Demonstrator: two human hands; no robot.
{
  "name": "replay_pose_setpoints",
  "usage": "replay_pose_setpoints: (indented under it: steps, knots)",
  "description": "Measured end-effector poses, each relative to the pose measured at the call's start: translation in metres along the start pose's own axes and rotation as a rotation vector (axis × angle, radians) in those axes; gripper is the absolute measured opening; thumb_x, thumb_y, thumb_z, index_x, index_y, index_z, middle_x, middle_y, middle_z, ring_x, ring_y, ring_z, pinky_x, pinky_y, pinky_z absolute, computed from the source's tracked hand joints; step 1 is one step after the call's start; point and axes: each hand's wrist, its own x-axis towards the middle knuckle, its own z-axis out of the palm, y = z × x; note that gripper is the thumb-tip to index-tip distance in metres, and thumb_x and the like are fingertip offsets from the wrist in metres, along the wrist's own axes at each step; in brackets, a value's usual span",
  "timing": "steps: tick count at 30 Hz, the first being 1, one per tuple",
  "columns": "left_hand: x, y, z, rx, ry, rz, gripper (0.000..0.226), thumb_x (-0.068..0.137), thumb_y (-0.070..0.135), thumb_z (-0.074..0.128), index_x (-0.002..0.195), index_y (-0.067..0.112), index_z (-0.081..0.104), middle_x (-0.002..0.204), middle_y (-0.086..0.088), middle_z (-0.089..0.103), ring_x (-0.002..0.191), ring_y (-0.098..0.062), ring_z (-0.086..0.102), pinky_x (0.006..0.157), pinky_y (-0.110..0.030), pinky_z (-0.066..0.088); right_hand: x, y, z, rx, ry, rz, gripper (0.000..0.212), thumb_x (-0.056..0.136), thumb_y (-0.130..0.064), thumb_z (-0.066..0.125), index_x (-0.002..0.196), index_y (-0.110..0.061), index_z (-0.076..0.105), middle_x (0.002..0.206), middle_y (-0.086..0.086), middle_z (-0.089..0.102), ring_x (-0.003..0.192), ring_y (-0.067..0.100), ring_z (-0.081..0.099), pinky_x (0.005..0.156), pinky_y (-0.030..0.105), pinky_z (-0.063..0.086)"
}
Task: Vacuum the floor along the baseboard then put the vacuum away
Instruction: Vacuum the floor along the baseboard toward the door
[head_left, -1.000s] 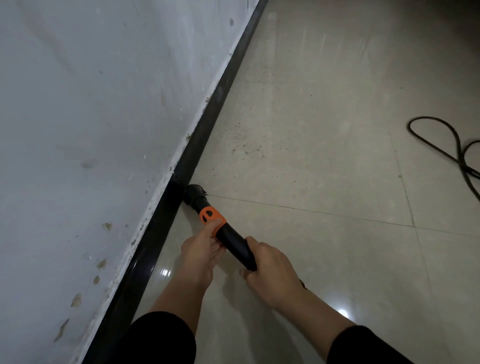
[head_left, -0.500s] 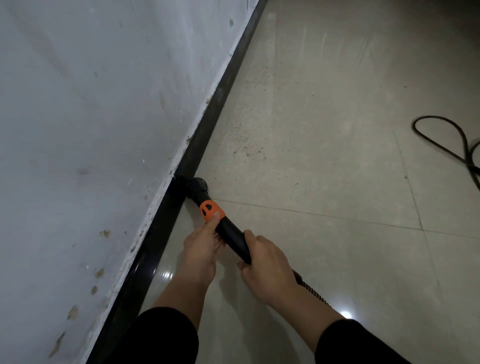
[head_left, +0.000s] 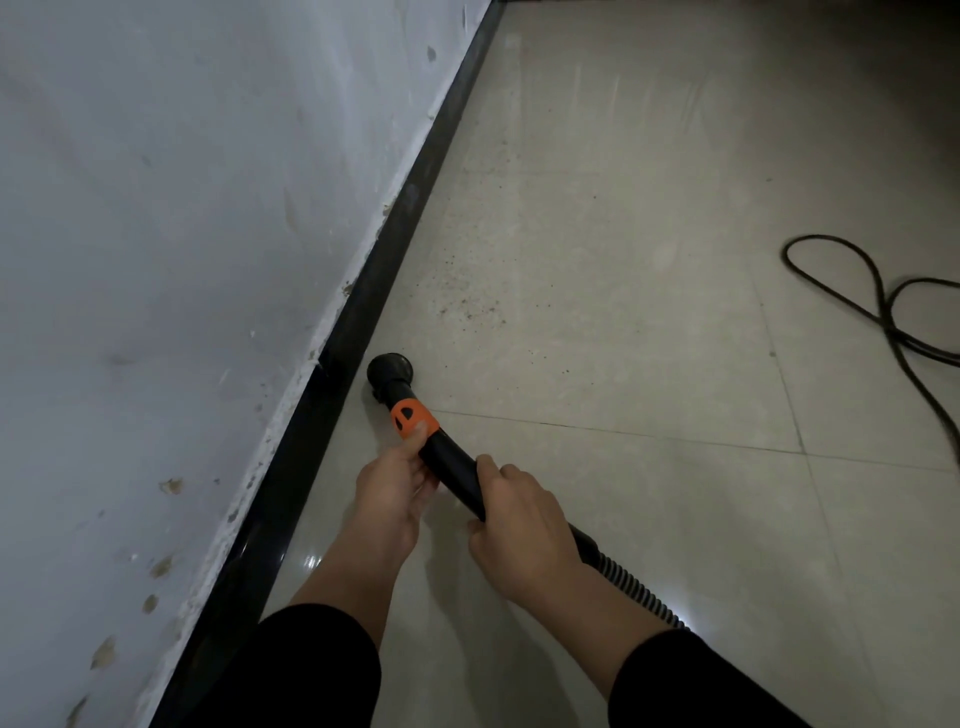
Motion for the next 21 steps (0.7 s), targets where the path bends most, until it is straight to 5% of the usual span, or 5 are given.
replay_pose_setpoints:
  steps: [21]
  knots:
    - [-0.033,-0.029,0.037,0.063,-0.073,-0.041,0.020,0.092,0.018,0.063,0.106,0.006,0.057,0.098,-0.010,0.065,0.094,-0.020,0.061,0.092,-0.032,0.047,-0.041,0.035,-0.034,-0.034,-0.023,0.066,0.035,0.088,-0.013,0.053,0.121,-0.013,0.042,0.109,0.008,0.054,0.097,0.025,0.053,0.073,0.030,0.036]
